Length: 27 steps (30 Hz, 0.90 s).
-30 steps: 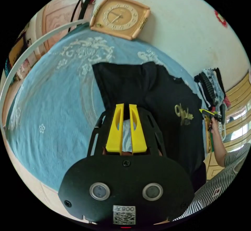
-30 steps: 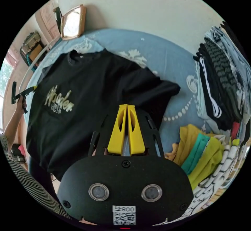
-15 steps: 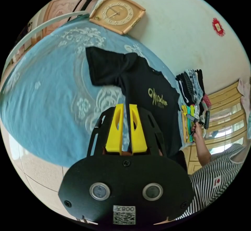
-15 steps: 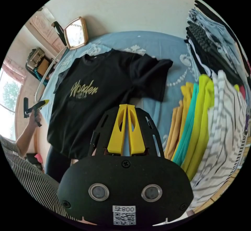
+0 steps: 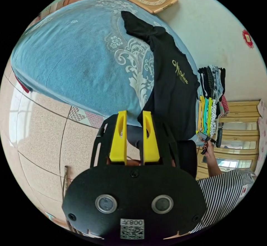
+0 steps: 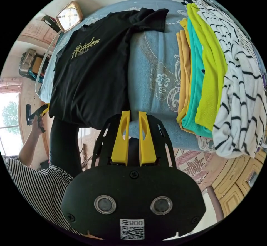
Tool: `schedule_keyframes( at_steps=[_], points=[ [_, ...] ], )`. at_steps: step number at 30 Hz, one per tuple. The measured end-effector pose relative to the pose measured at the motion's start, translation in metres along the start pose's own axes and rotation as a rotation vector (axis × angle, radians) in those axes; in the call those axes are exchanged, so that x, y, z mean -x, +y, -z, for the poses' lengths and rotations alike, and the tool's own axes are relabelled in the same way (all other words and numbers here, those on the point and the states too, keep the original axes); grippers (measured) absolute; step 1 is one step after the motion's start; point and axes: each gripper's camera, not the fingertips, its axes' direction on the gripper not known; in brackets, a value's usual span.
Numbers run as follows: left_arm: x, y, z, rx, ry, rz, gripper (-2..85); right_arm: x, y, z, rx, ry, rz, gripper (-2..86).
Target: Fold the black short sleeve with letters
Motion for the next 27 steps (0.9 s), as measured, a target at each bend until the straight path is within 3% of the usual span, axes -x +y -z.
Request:
schedule_keyframes(
  at_steps=[10,20,27],
  points=[
    [0.016,0.04,-0.013,0.05,0.075,0.021,3.8,0.005,0.021,0.017,0.016,0.029,-0.002,4.6],
    [0.027,0.093,0.038,-0.182,0.204,0.026,1.5,-0.003,0.045,0.066,0.004,-0.081,0.009,0.3],
    [0.028,0.108,0.026,-0.183,0.206,0.03,1.5,-0.012,0.074,0.093,-0.031,-0.098,-0.011,0.1]
  ],
)
